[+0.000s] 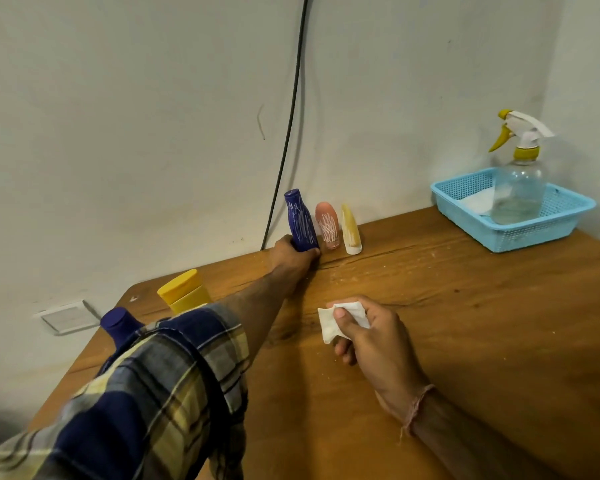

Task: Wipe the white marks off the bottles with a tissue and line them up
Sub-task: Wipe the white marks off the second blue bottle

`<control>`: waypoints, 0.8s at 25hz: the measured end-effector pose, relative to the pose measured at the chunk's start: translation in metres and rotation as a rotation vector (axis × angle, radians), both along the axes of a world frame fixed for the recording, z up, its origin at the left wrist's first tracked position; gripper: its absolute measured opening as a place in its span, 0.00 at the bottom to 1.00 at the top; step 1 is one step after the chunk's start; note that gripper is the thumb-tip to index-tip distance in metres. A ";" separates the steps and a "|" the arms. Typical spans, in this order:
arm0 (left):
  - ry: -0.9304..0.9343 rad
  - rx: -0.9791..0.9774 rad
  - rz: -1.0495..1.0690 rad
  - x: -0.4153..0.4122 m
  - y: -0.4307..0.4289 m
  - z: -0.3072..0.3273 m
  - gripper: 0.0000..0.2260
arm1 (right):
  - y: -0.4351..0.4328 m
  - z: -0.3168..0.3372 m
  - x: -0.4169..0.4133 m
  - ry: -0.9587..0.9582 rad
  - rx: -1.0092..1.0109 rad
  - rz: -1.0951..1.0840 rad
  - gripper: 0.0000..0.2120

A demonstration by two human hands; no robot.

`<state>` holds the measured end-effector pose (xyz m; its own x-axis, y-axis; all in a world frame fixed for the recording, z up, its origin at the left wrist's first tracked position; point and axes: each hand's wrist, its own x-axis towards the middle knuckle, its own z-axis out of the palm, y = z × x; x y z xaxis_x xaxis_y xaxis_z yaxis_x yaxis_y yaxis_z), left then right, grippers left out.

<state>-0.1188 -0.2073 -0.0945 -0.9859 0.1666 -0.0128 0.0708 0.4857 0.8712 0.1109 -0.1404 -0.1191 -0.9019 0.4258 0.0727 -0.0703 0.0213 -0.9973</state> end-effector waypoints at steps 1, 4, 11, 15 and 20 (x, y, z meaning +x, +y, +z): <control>0.023 0.017 -0.001 0.009 -0.004 0.000 0.28 | 0.000 0.001 0.000 0.002 -0.023 -0.008 0.06; 0.117 0.112 -0.035 0.055 -0.026 0.002 0.29 | -0.001 0.006 0.000 0.023 -0.078 -0.048 0.06; -0.048 0.316 -0.079 0.181 -0.116 -0.007 0.19 | 0.002 0.005 0.005 0.213 0.319 -0.094 0.09; -0.124 0.393 -0.131 0.207 -0.141 -0.010 0.13 | -0.008 0.006 0.014 0.431 0.768 0.004 0.12; -0.043 0.393 -0.216 0.209 -0.139 -0.013 0.14 | -0.012 0.002 0.019 0.546 0.930 0.136 0.11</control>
<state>0.0904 -0.3462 -0.1079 -0.9279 0.3692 0.0522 0.0938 0.0956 0.9910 0.1295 -0.1523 -0.1167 -0.6852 -0.1047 0.7207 -0.5587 0.7104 -0.4280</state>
